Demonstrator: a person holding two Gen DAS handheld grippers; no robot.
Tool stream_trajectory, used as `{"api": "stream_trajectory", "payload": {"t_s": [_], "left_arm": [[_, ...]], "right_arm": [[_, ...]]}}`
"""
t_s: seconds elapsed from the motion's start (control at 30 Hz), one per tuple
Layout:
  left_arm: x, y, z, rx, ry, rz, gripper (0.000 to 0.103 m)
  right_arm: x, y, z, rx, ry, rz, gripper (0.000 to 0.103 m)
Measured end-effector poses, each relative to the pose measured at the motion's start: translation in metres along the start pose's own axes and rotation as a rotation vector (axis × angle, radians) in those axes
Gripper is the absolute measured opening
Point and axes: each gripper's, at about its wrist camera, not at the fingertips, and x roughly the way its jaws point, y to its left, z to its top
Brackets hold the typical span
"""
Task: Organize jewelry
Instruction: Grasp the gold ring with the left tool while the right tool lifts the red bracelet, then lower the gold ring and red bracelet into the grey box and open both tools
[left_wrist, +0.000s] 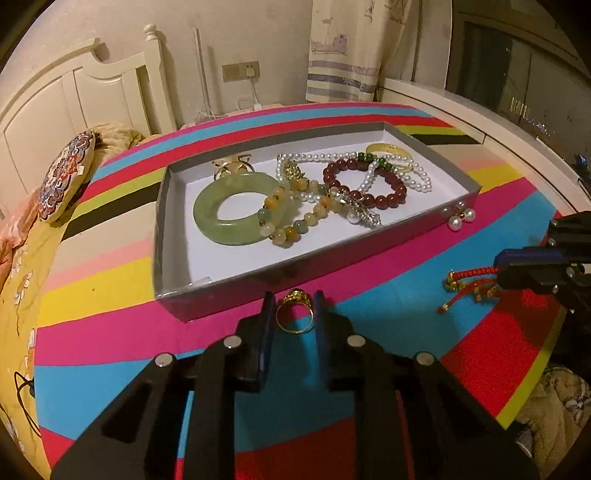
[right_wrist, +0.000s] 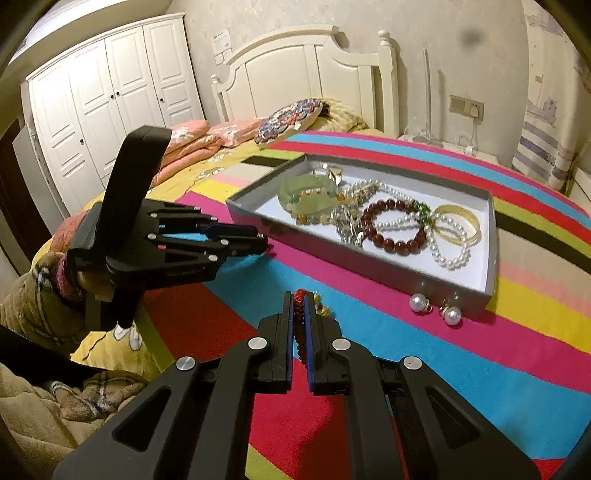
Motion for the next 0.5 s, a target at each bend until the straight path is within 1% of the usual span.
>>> {"api": "stream_trajectory", "payload": {"t_s": [0.27,0.5], "left_arm": [[-0.021,-0.009,0.008,0.035,-0.048,0.007,0.020],[-0.032,-0.014,0.020,0.054,-0.075,0.011,0.020]], "right_arm": [[-0.027,0.008,0.018,-0.024,-0.078,-0.027,0.006],[-0.040,0.007,0.036,-0.048,-0.121,-0.055,0.006]]}}
